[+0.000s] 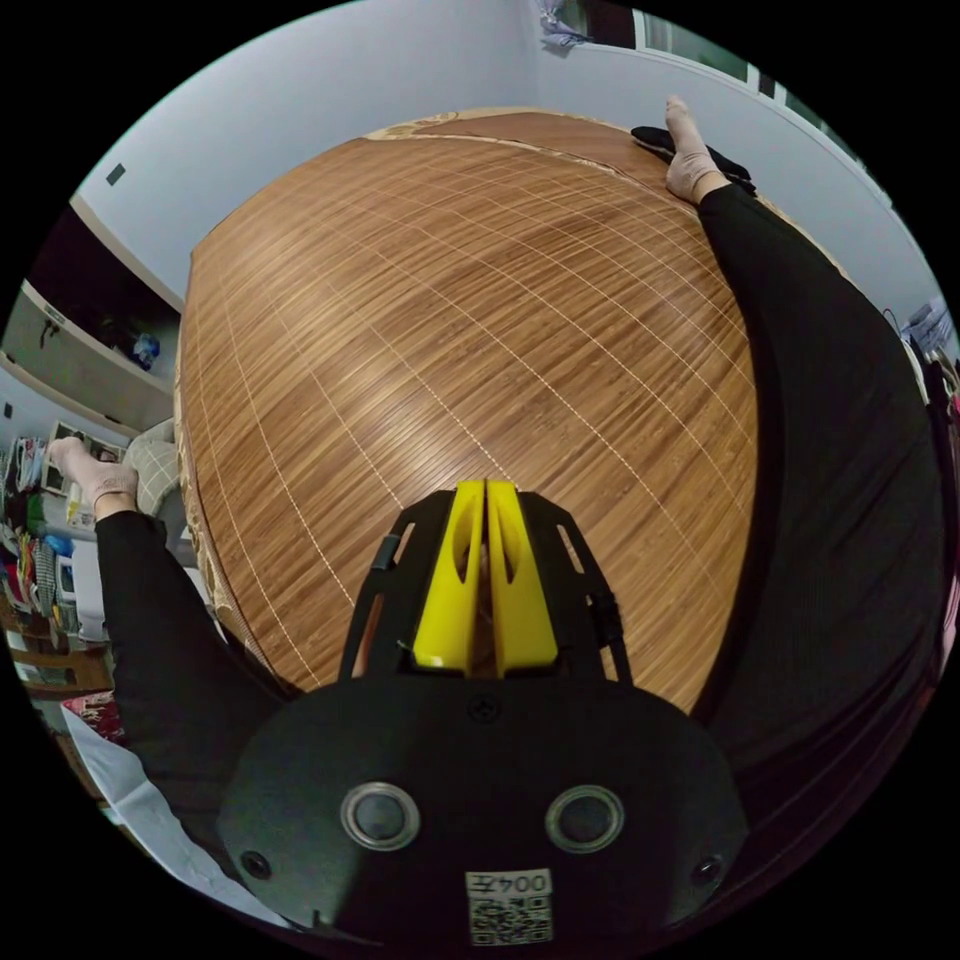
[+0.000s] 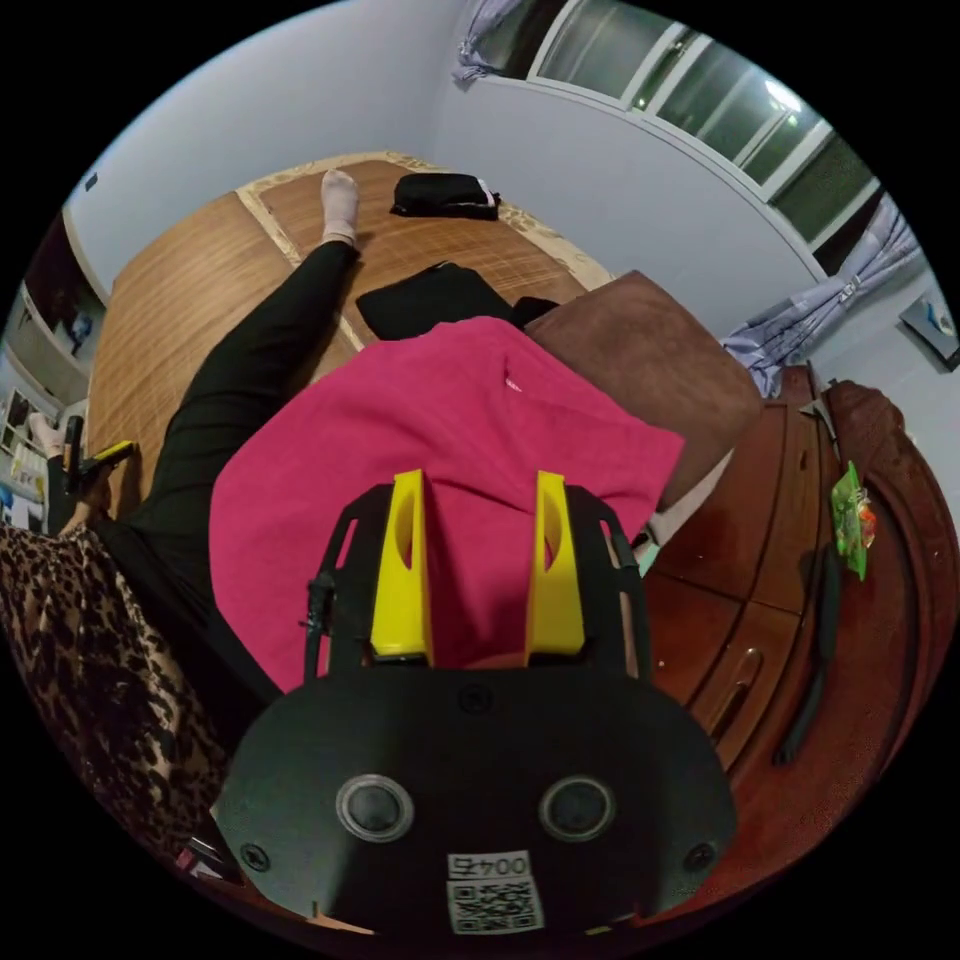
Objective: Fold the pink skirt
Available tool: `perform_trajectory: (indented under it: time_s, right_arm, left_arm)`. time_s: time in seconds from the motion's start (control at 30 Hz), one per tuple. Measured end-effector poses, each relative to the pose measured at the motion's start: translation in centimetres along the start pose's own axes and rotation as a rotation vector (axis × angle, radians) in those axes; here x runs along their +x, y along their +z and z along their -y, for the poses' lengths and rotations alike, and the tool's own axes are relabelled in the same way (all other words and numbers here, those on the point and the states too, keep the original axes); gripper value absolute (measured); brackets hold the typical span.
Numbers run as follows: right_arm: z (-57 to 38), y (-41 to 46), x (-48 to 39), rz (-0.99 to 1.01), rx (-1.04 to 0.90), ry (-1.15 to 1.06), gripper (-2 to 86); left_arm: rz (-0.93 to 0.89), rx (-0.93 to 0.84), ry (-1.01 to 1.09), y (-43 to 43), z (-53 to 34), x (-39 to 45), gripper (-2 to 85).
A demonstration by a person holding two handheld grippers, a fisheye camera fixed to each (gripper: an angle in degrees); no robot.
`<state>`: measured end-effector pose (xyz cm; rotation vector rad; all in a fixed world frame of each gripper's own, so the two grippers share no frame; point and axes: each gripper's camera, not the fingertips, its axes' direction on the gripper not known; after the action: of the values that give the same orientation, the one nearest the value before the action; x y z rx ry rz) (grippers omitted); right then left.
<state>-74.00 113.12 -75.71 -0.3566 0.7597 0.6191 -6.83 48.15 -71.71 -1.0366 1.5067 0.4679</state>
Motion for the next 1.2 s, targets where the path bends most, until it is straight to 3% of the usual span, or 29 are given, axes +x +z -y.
perform_trajectory:
  time_s: [0.13,0.27,0.5,0.63,0.7,0.77,0.93,1.1,1.2]
  right_arm:
    - [0.2,-1.2,0.1,-0.063,-0.011,-0.025,15.8]
    - [-0.6,-4.4,2.3,-0.1,0.05,0.044,14.7]
    - [-2.0,-7.1,5.5,-0.074,-0.007,0.155,15.7]
    - [-1.5,-8.1,6.1,-0.124,-0.03,0.158,9.4]
    - [-1.5,-10.8,6.0,-0.177,0.095,0.132,2.4]
    - [-1.2,-13.2,5.7,-0.17,0.19,0.109,1.1]
    - [1.3,-20.1,5.2,0.09,0.487,0.049,-0.6]
    - [6.8,-28.3,4.2,0.597,0.862,-0.088,-0.7]
    - [10.2,-31.8,2.7,0.757,1.008,-0.191,-0.4]
  left_arm:
    - [-0.023,0.008,-0.007,0.1,-0.4,-1.3,0.1]
    - [-0.058,0.014,-0.017,0.3,-0.8,-3.1,0.2]
    - [-0.127,0.037,-0.043,0.6,-1.8,-6.7,0.3]
    - [-0.265,0.033,-0.077,0.9,-2.3,-9.5,0.5]
    - [-0.377,0.07,-0.112,0.9,-3.1,-11.5,0.7]
    - [-0.418,0.13,-0.121,0.3,-3.7,-13.0,0.8]
    - [-0.457,0.228,-0.119,-1.2,-4.6,-16.0,1.1]
    - [-0.533,0.325,-0.103,-2.7,-6.5,-19.2,2.1]
    - [-0.557,0.375,-0.085,-3.6,-7.3,-20.9,3.7]
